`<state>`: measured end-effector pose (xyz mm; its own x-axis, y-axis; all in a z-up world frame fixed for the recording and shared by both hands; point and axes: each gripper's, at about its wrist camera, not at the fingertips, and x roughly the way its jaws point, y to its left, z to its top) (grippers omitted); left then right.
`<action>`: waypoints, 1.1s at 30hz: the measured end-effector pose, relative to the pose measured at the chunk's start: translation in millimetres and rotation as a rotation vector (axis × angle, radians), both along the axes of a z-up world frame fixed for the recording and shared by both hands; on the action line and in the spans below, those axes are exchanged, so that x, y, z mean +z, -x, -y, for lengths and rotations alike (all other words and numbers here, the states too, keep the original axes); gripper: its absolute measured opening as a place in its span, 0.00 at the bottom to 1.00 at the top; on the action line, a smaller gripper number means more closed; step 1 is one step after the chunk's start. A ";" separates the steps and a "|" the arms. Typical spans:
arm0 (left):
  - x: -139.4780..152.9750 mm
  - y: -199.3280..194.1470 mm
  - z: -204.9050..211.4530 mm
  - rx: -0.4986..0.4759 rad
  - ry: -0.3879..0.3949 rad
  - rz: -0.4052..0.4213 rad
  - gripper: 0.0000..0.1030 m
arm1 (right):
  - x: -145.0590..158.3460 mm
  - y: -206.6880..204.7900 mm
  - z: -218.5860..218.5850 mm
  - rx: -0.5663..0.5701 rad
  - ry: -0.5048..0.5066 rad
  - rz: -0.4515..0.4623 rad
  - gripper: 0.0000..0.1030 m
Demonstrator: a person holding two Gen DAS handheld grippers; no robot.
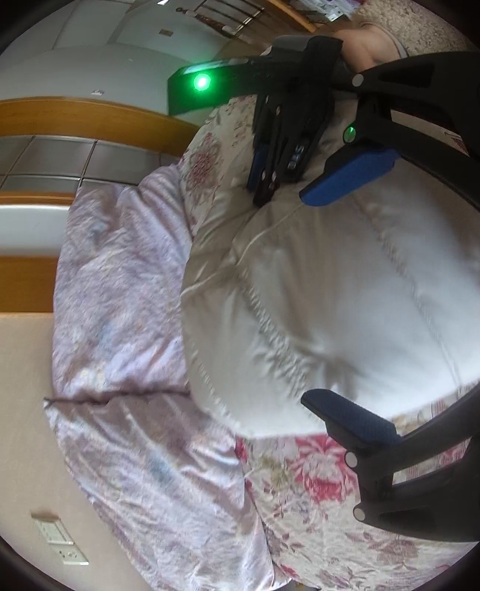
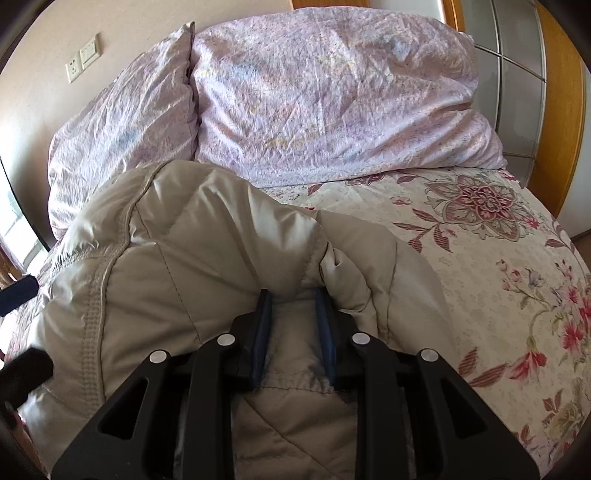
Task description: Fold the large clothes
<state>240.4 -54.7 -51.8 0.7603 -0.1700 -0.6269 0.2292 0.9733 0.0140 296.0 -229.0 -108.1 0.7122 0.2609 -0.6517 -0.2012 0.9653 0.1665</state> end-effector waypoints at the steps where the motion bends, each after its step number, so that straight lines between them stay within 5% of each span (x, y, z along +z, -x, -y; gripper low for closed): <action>1: 3.2 1.0 -2.3 0.008 -0.003 0.006 0.96 | 2.3 1.5 0.2 -0.004 0.001 0.000 0.26; 9: 16.0 1.9 -15.0 0.077 -0.030 0.037 0.96 | 33.4 20.8 -1.4 -0.029 0.033 0.066 0.45; 19: 1.8 -24.7 -42.0 0.187 -0.051 -0.004 0.97 | 33.9 15.7 -7.8 -0.028 0.075 0.089 0.45; 33: -19.9 -48.2 -38.5 0.159 0.011 -0.065 0.98 | 5.2 2.0 -1.4 -0.030 0.085 0.042 0.46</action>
<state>288.6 -16.2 -71.7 0.7361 -0.0579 -0.6744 0.0723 0.9974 -0.0067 294.0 -227.6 -102.9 0.7459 0.1843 -0.6401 -0.1773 0.9812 0.0760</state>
